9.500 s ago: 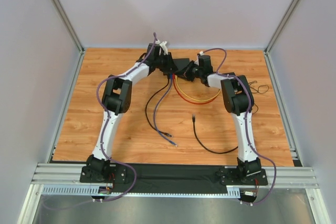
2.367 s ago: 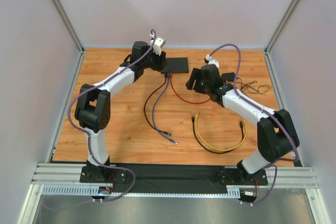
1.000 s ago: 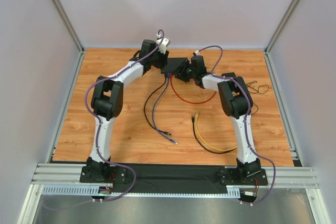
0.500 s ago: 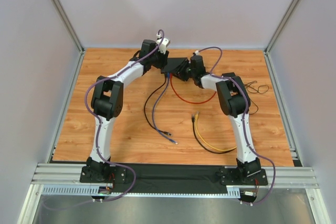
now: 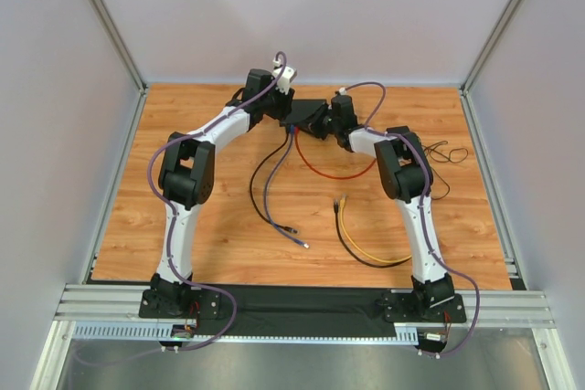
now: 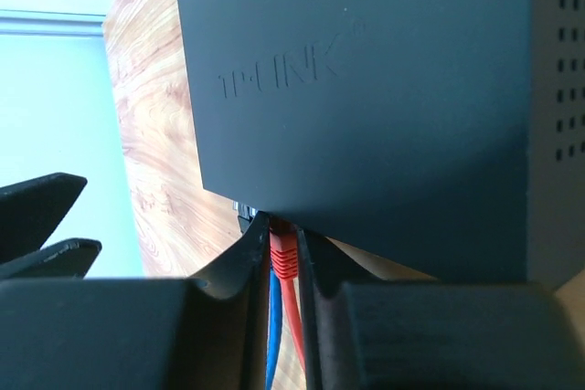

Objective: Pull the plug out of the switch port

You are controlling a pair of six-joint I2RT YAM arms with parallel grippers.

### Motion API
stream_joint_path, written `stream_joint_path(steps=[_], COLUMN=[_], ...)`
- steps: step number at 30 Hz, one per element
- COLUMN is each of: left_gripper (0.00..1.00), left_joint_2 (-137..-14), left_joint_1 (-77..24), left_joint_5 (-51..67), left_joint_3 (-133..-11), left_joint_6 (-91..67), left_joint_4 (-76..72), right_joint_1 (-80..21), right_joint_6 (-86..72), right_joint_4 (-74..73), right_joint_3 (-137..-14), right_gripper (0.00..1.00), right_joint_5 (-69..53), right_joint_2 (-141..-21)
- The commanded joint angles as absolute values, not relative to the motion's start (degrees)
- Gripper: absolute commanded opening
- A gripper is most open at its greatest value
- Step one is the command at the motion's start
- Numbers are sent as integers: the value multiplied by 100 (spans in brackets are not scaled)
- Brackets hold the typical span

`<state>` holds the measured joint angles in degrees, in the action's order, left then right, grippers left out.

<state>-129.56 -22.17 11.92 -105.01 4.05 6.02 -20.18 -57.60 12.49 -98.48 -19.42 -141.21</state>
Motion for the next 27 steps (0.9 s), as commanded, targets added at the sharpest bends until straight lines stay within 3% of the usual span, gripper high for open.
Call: stream_joint_path(steps=[1, 4, 27], left_gripper=[47, 48, 50], left_joint_2=[-12814, -12850, -13719], left_joint_1=[-2259, -2294, -2856], left_joint_5=[1283, 1169, 659], left_joint_3=[-10512, -10547, -11531], left_joint_6=[641, 940, 2171], left_joint_4=[571, 694, 1406], right_joint_1=[-1986, -1986, -1723], right_joint_6=[-5730, -5669, -5678], right_joint_4=[879, 651, 1019], right_joint_3=[-10116, -10230, -9413], right_gripper=[10, 0, 0], right_joint_5=[-1863, -1881, -2681], right_joint_2=[-14352, -14379, -14019])
